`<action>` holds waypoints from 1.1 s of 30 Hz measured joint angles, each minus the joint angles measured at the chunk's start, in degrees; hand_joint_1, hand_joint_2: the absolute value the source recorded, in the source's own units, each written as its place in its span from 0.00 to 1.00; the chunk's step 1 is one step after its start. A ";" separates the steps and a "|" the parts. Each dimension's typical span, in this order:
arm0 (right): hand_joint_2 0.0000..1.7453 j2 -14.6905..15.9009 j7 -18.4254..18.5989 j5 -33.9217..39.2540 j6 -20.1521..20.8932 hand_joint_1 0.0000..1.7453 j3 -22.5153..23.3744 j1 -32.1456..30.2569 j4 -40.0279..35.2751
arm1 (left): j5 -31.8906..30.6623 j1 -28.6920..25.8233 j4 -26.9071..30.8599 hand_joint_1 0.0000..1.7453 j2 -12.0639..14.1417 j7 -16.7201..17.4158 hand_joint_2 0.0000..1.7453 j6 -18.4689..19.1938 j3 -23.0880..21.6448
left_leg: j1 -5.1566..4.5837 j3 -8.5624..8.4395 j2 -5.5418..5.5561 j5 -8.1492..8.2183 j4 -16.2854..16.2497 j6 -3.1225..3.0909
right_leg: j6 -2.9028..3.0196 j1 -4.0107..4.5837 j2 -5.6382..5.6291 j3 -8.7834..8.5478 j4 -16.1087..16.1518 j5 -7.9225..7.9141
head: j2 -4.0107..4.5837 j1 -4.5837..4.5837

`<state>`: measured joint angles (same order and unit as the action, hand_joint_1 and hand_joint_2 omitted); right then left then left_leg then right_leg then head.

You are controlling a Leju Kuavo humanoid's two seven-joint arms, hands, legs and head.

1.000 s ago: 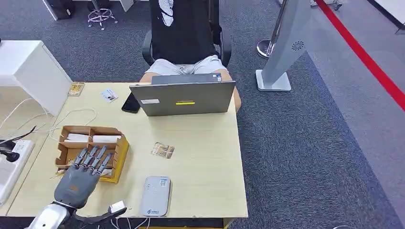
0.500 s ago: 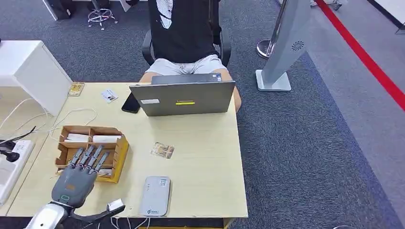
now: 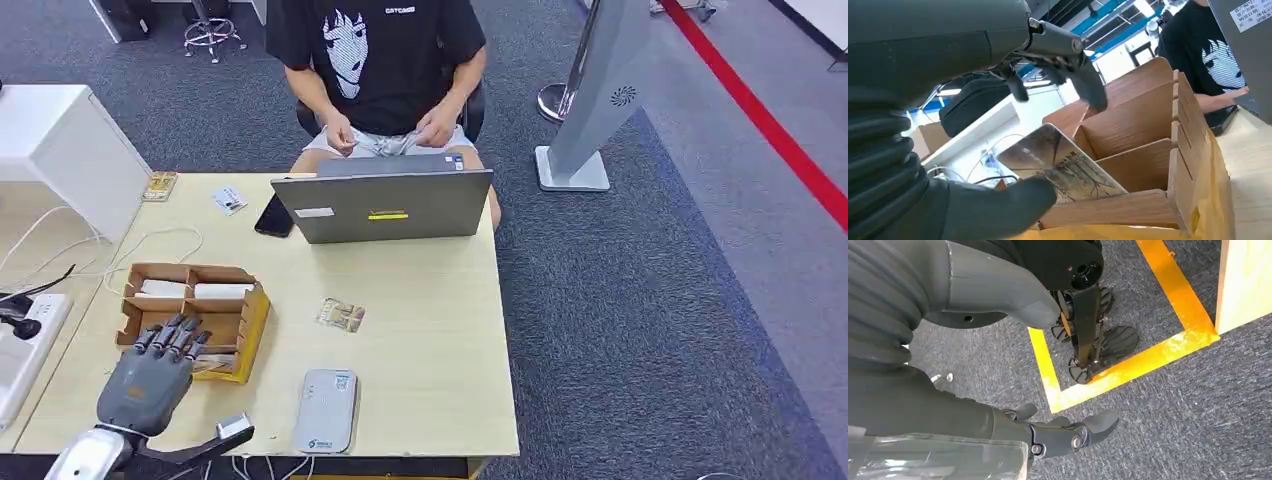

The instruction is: Pass the card to the sensor for recognition and then transmit it.

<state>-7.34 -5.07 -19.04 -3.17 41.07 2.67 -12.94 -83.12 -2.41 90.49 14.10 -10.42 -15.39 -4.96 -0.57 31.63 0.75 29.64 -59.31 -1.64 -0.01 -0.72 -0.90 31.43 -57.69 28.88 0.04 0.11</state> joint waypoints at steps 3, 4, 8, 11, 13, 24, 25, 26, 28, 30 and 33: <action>1.00 -0.02 -0.02 -0.29 0.00 0.00 0.33 0.01 0.00 | 0.09 -0.10 0.00 1.00 -0.17 -0.26 1.00 0.07 0.20 | 0.00 0.00 0.00 0.00 0.00 0.00 | 0.00 0.00 0.00 0.00 0.00 0.00 | 0.00 0.00; 1.00 -0.02 -0.02 -0.39 0.00 0.00 0.35 0.01 0.00 | 0.09 -0.11 0.00 1.00 -0.24 -0.31 1.00 0.07 0.29 | 0.00 0.00 0.00 0.00 0.00 0.00 | 0.00 0.00 0.00 0.00 0.00 0.00 | 0.00 0.00; 1.00 -0.02 -0.18 -0.83 0.02 0.00 0.68 0.01 0.00 | 0.26 -0.13 0.00 1.00 -0.39 -0.55 1.00 0.48 0.44 | 0.00 0.00 0.00 0.00 0.00 0.00 | 0.00 0.00 0.00 0.00 0.00 0.00 | 0.00 0.00; 1.00 -0.02 -0.17 -0.85 0.09 0.00 1.01 0.02 0.00 | 0.29 -0.27 0.00 1.00 -0.48 -0.63 1.00 0.55 0.44 | 0.00 0.00 0.00 0.00 0.00 0.00 | 0.00 0.00 0.00 0.00 0.00 0.00 | 0.00 0.02; 1.00 -0.02 -0.24 -0.98 0.13 0.00 1.35 0.04 0.00 | 0.74 -0.26 0.02 1.00 -0.52 -0.74 1.00 0.31 0.46 | 0.00 0.00 0.00 0.00 0.00 0.00 | 0.00 0.00 0.00 0.00 0.00 0.00 | 0.00 0.00; 1.00 -0.28 -0.17 -3.83 0.24 0.00 3.06 0.08 -0.11 | 4.41 3.07 14.12 1.00 -1.88 -2.36 1.00 2.98 0.46 | 0.00 -0.01 0.02 0.00 -0.02 0.00 | 0.00 0.00 0.01 0.00 0.00 0.00 | 0.00 0.00; 1.00 -0.31 -0.17 -4.16 0.26 0.00 3.13 0.08 -0.15 | 4.17 4.12 15.09 1.00 -1.84 -2.05 1.00 3.52 0.46 | 0.00 0.00 0.02 -0.01 -0.02 0.00 | 0.00 0.00 0.02 0.00 0.00 -0.01 | 0.00 -0.02; 1.00 -0.33 -0.20 -4.42 0.44 0.00 3.19 0.09 -0.20 | 4.02 5.13 15.76 1.00 -1.79 -1.64 1.00 4.07 0.46 | 0.00 -0.01 0.02 -0.01 -0.02 0.00 | 0.00 0.00 0.03 0.00 0.00 -0.01 | 0.00 0.00; 1.00 -0.35 -0.24 -5.51 0.87 0.00 3.21 0.13 -0.22 | 3.87 7.79 16.20 1.00 -1.31 -0.39 1.00 6.24 0.46 | 0.01 -0.01 0.03 -0.02 -0.02 -0.01 | 0.00 0.00 0.05 0.00 0.00 -0.01 | 0.00 0.00; 1.00 -0.41 -0.33 -6.66 1.29 0.00 3.21 0.24 -0.22 | 4.20 11.20 15.53 1.00 -0.26 0.70 1.00 8.76 0.90 | 0.04 -0.02 0.03 -0.03 -0.02 0.00 | 0.01 0.00 0.05 0.00 -0.01 -0.02 | 0.00 0.00; 1.00 -0.52 -0.33 -8.16 1.66 0.00 3.21 0.43 -0.22 | 4.64 16.23 11.75 1.00 1.09 1.44 1.00 10.99 2.49 | 0.05 -0.03 0.01 -0.06 -0.02 0.04 | 0.07 0.00 0.03 0.00 -0.06 -0.05 | 0.00 0.00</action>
<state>-7.87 -5.40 -27.19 -1.51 44.28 3.09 -13.16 -78.49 13.83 102.23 15.19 -8.99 -4.40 -2.47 -0.52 31.60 0.76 29.57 -59.33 -1.59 0.06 -0.72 -0.88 31.43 -57.75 28.83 0.04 0.11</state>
